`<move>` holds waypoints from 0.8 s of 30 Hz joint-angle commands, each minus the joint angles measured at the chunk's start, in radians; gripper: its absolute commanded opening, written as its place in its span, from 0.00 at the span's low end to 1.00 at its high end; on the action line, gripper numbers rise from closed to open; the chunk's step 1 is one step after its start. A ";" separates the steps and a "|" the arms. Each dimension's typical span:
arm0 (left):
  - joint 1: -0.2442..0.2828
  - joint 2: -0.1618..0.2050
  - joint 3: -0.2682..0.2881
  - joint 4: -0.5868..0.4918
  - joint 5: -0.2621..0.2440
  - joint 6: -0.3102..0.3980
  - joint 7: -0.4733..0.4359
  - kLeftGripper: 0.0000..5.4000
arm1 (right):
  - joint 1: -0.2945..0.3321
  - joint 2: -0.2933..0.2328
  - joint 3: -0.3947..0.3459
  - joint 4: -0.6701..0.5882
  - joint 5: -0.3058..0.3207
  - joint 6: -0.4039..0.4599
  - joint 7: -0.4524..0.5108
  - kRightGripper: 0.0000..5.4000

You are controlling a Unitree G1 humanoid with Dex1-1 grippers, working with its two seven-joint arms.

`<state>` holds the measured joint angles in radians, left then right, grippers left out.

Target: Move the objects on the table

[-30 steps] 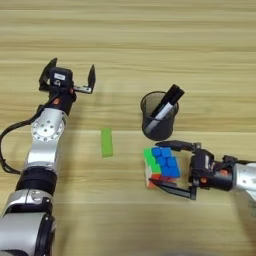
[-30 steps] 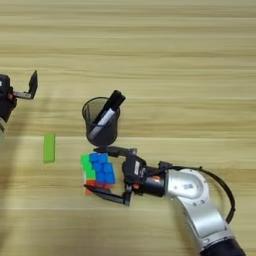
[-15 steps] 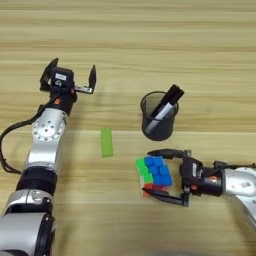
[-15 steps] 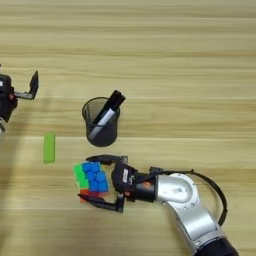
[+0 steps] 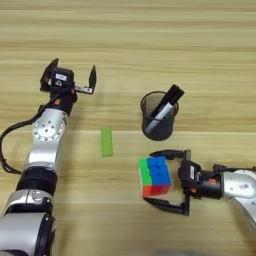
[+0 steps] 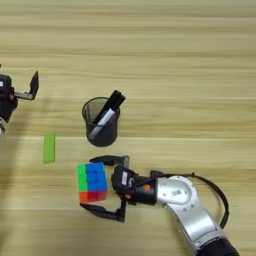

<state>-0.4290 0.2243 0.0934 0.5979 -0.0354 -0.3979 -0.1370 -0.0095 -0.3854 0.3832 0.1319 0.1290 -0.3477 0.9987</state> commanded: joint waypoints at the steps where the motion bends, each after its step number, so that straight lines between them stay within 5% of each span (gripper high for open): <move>1: -0.010 0.004 -0.006 0.007 0.019 0.014 0.005 1.00 | 0.006 -0.012 0.000 -0.013 0.012 0.017 0.013 0.99; 12: -0.008 0.007 -0.005 0.006 0.018 0.012 0.005 1.00 | 0.019 -0.001 -0.050 -0.113 0.171 0.071 0.044 0.99; 24: -0.008 0.008 -0.005 0.006 0.018 0.011 0.004 1.00 | -0.002 0.029 -0.108 -0.134 0.226 0.091 0.002 0.99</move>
<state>-0.4291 0.2241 0.0931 0.5984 -0.0354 -0.3980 -0.1351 0.0104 -0.3690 0.3003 -0.0038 0.3520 -0.2549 1.0255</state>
